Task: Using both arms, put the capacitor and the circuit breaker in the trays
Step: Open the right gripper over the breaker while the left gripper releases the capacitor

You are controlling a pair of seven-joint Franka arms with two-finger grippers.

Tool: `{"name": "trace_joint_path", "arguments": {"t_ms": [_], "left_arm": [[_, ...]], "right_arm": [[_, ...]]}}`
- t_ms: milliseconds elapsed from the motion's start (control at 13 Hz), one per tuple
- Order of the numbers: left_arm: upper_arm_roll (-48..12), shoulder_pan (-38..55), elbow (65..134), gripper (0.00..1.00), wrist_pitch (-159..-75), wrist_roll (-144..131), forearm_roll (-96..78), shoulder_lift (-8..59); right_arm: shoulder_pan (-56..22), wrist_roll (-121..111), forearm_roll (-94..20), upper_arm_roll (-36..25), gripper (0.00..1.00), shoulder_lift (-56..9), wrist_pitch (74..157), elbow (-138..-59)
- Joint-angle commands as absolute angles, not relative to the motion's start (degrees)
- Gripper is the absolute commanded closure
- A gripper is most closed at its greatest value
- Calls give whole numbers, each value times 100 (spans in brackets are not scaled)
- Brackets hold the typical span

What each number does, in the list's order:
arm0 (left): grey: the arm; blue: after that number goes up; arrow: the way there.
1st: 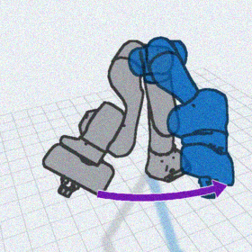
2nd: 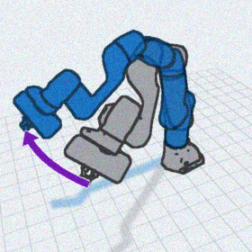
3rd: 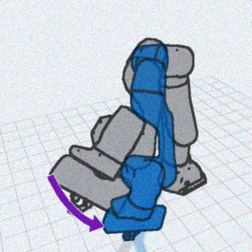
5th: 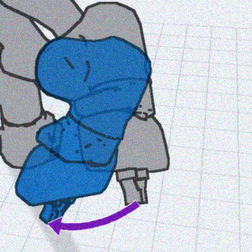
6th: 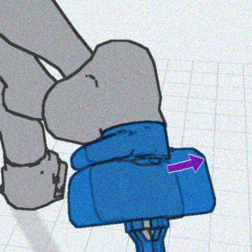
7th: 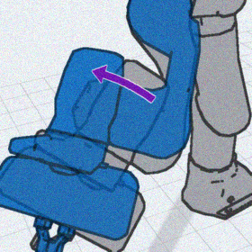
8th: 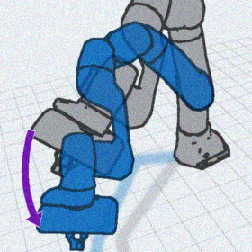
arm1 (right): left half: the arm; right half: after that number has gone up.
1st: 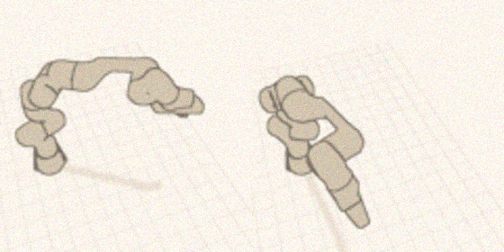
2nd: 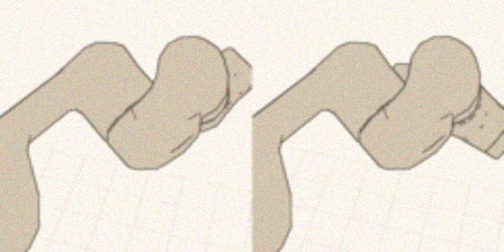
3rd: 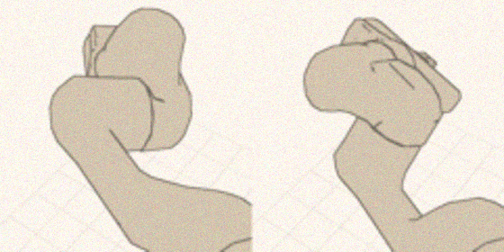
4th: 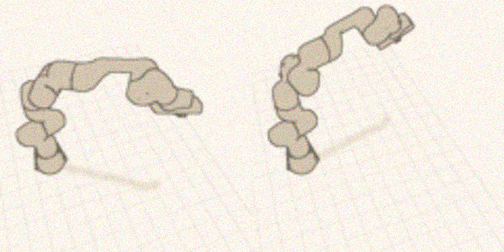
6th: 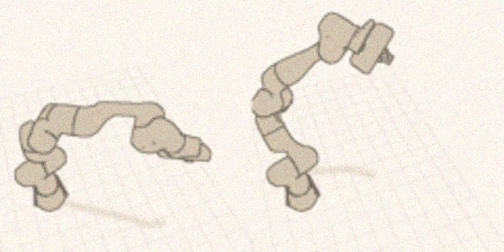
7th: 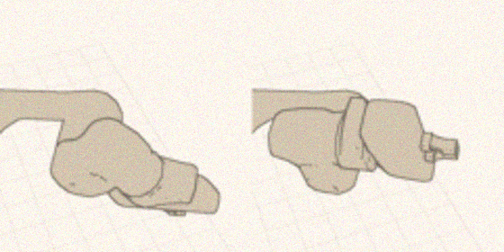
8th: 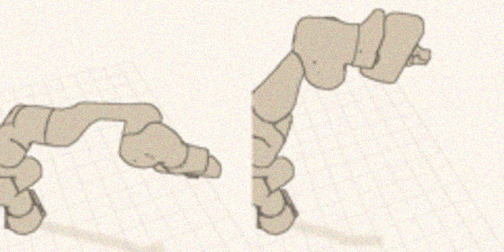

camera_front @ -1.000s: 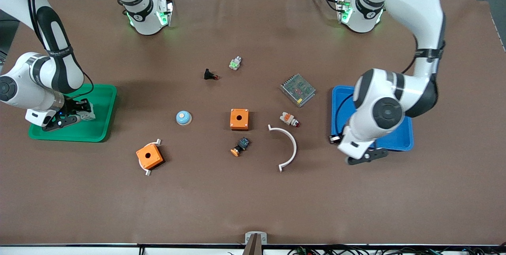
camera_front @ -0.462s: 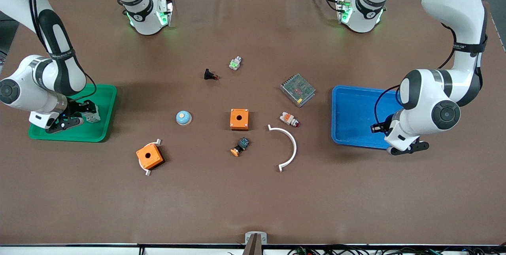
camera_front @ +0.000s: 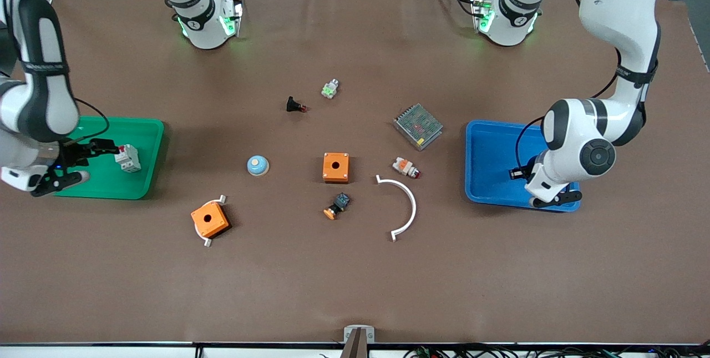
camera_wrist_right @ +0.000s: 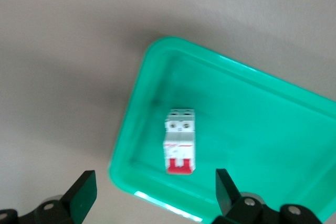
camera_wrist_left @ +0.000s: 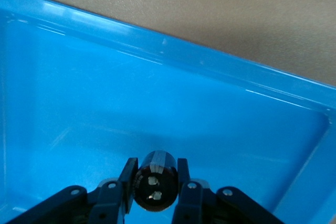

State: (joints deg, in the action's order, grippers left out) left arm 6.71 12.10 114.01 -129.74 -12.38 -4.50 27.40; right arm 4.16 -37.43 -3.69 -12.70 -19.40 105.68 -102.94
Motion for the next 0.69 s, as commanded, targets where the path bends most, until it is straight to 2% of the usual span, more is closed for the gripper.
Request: {"name": "trace_joint_path", "arguments": {"t_ms": [0,77,231,308,385,615], "left_arm": [[668,1248,11426,69,-13175,-1195,-439,2812],[668,1257,11417,57,-13175,-1195,-439,2769],[668,1257,11347,28,-13166,-1195,-439,2672],[668,1257,11260,21,-13157,-1195,-439,2576],[659,1266,11224,0,-13157,-1204,-439,2453],[659,1283,10952,0,-13113,-1239,-431,2023]], "right_arm": [[238,-3649,-562,-1257,0,-1960,9864,-9609],[203,-3291,-589,-1257,0,-1951,9592,-9337],[1,-2719,-825,-1257,0,-1916,9221,-8993],[-96,-2394,-852,-1257,0,-1812,9141,-8948],[-245,-1964,-853,-1257,0,-1654,9106,-8956],[-728,-636,-966,-1257,0,-1083,8886,-9017]]}}
